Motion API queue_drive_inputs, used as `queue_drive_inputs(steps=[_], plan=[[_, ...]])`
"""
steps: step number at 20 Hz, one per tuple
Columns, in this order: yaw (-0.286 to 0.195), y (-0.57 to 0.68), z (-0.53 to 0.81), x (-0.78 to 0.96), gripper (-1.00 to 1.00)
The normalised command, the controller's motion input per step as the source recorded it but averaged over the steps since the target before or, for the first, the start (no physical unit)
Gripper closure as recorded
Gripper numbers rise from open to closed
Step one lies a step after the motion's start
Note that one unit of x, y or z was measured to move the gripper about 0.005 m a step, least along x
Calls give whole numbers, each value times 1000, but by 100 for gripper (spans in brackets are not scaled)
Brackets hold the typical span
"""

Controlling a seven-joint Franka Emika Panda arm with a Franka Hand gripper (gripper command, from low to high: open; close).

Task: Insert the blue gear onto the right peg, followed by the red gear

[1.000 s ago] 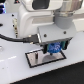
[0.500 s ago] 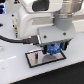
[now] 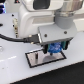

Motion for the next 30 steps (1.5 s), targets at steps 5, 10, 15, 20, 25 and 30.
queue_drive_inputs(steps=[5, 10, 15, 20, 25, 30], plan=[[0, -6, 0, 213, 100], [0, -21, -110, 211, 100], [0, 5, -50, 202, 100], [0, -122, 320, 290, 100], [0, -2, -126, 143, 100], [0, 16, -196, 133, 100]])
